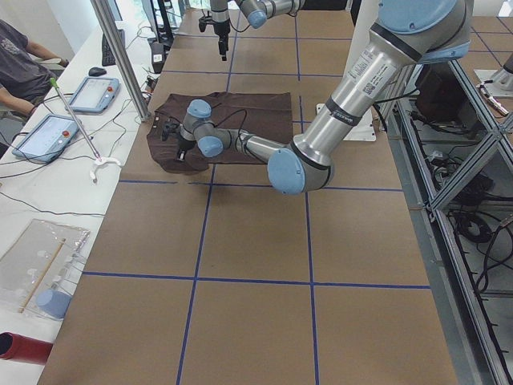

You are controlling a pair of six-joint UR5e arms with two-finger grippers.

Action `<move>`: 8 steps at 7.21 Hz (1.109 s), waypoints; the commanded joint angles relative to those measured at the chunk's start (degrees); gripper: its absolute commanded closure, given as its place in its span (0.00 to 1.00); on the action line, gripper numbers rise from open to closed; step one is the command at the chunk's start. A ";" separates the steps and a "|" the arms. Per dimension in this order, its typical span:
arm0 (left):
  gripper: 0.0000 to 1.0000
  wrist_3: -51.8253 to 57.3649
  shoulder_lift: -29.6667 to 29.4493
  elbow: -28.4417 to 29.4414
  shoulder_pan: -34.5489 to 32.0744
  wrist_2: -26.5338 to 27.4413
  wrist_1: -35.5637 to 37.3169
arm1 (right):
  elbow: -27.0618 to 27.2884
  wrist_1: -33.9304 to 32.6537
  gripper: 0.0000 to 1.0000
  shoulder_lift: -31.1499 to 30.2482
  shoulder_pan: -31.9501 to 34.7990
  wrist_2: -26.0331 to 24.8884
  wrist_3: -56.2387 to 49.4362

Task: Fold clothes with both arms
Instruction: 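Grasp the other sleeve and fold it inward with the left gripper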

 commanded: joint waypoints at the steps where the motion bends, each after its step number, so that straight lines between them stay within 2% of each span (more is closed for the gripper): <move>1: 1.00 -9.79 -7.58 -0.88 0.32 -1.34 4.44 | 0.01 0.09 0.00 -0.27 0.09 -0.08 -0.54; 2: 1.00 -13.40 -10.49 2.95 1.62 -2.12 3.48 | 0.10 0.18 0.00 -0.62 0.26 0.01 -0.72; 3: 1.00 -16.13 -12.69 8.13 2.85 -2.04 -2.01 | 0.10 1.92 0.00 -1.23 0.18 0.10 -0.55; 4: 1.00 -16.77 -12.54 8.79 3.82 -1.87 -4.68 | 0.01 2.29 0.00 -1.50 0.18 0.10 -0.46; 5: 0.71 -17.13 -12.54 8.71 4.27 -1.86 -5.57 | 0.01 2.81 0.00 -1.85 0.18 0.01 -0.46; 6: 0.01 -17.13 -12.28 8.71 4.62 -1.95 -9.32 | -0.34 4.82 0.00 -2.90 0.18 0.01 -0.63; 7: 0.00 -17.13 -12.01 8.10 4.63 -2.21 -10.84 | -0.43 6.84 0.00 -4.04 0.18 0.01 -0.55; 8: 0.00 -16.78 -10.88 5.13 4.71 -2.82 -10.86 | -0.26 7.21 0.00 -4.40 0.09 0.01 -0.46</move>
